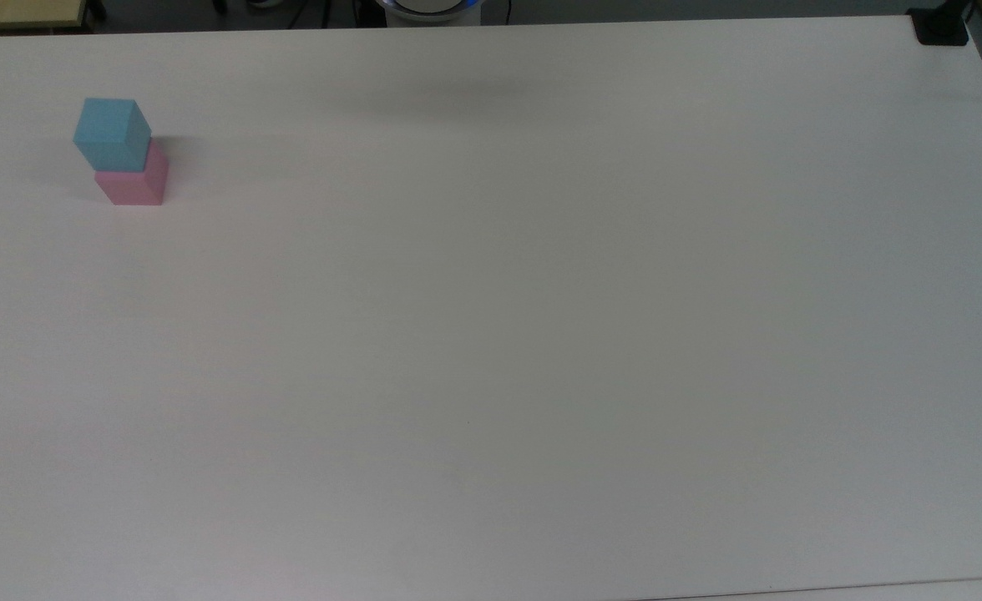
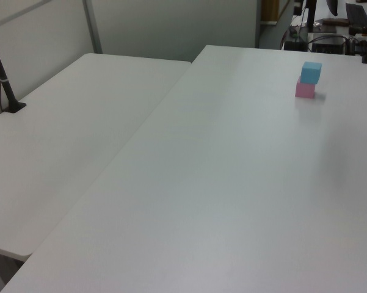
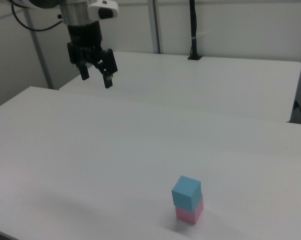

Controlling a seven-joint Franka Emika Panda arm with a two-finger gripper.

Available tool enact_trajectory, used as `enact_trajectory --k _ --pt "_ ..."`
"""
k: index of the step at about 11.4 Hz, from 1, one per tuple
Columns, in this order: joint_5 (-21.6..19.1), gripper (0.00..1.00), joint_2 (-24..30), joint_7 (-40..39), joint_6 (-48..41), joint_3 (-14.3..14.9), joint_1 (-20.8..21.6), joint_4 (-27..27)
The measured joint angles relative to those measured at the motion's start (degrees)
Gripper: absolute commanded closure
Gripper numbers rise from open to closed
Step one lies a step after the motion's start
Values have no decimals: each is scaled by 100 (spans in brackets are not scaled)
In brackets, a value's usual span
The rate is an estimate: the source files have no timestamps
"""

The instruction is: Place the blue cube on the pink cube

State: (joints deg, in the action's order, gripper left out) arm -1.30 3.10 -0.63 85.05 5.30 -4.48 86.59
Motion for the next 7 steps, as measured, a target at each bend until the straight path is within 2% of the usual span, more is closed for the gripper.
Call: enact_trajectory --k 1,3,7 --pt "79 0 -32 39 293 0 197 72" --pt "93 0 -96 37 993 5 259 335" --pt "138 0 -151 -108 1125 10 300 539"
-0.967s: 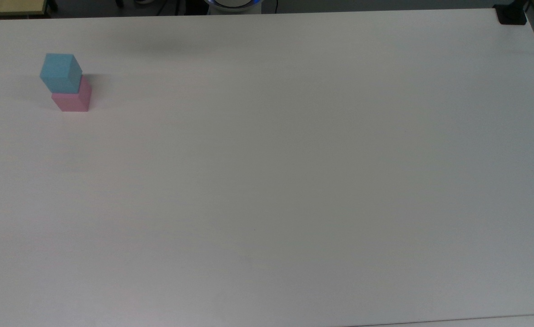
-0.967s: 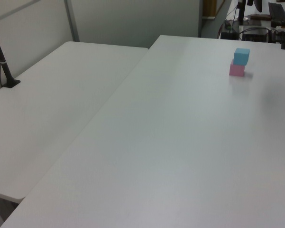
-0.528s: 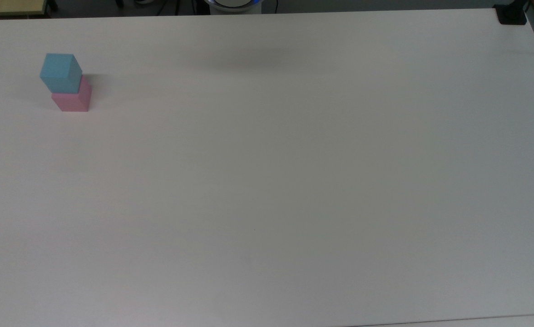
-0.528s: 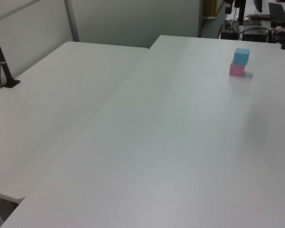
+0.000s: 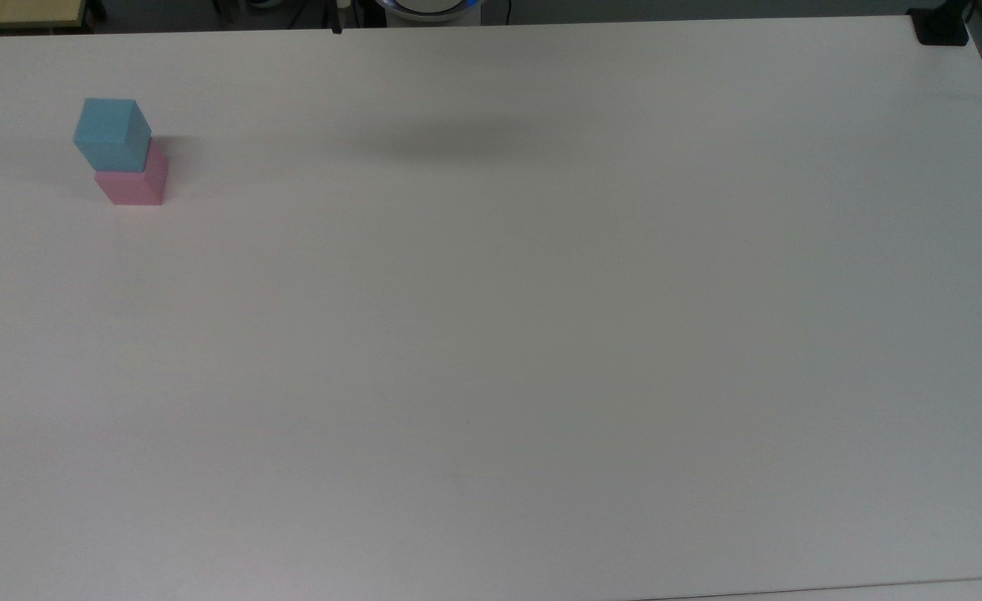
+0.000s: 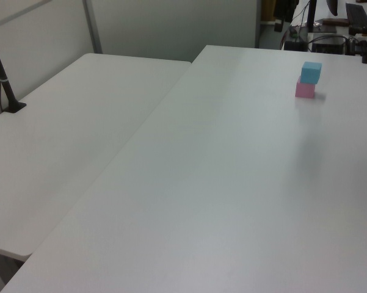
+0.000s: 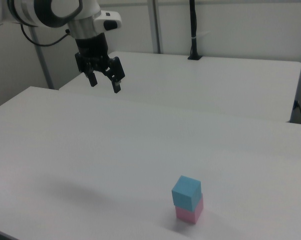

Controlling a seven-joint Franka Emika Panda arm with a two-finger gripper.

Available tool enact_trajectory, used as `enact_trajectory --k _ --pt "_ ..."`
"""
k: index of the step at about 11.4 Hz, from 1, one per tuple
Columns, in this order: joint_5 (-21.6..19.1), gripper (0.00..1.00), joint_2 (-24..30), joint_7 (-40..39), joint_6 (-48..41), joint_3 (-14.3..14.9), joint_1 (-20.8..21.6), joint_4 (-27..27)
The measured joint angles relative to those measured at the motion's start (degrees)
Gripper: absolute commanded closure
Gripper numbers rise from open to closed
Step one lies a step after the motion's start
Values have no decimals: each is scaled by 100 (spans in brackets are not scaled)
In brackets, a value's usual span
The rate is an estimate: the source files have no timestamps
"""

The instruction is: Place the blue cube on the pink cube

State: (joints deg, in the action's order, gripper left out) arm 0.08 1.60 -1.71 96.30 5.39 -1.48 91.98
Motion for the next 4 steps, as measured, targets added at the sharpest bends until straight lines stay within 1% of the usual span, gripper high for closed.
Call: enact_trajectory --k 4 --pt "12 0 -32 -1 3 25 8 30"
